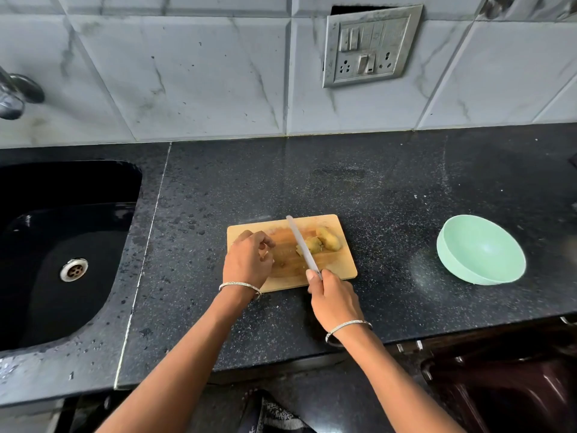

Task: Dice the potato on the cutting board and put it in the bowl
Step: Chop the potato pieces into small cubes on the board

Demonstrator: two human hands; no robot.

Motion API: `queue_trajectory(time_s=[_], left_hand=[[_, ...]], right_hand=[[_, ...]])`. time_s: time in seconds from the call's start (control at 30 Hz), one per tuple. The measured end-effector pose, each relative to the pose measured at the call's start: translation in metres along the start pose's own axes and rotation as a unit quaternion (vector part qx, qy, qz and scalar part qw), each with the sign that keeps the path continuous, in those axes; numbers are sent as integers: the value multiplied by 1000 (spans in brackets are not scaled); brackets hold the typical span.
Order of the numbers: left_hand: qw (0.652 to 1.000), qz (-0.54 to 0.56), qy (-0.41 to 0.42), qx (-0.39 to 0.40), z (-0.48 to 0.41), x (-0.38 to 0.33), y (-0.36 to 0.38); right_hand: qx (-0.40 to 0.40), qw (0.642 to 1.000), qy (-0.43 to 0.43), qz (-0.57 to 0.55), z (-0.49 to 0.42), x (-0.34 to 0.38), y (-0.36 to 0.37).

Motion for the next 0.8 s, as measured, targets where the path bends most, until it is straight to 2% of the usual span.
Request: queue_trajectory(time_s=[0.1, 0.3, 0.53, 0.8], left_hand=[[999, -1, 34, 1, -3, -21, 9], [999, -1, 9, 42, -20, -31, 31], [999, -19, -4, 32, -25, -28, 34], [1000, 3, -2, 17, -19, -25, 32]], right_hand=[[-14, 1000, 12, 7, -1, -10, -9], [-6, 999, 26, 43, 4, -17, -11], [-1, 995, 49, 84, 9, -19, -12], [7, 996, 43, 72, 8, -22, -11]])
Point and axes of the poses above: each hand's wrist, its own z-axis away from the middle knuckle, its own y-axis out of the palm, x = y × z, the point moved 6 cm from there along -z, towards the middle knuckle, and after that the axes turned 14 degrees about x, right-handed, at the moved point
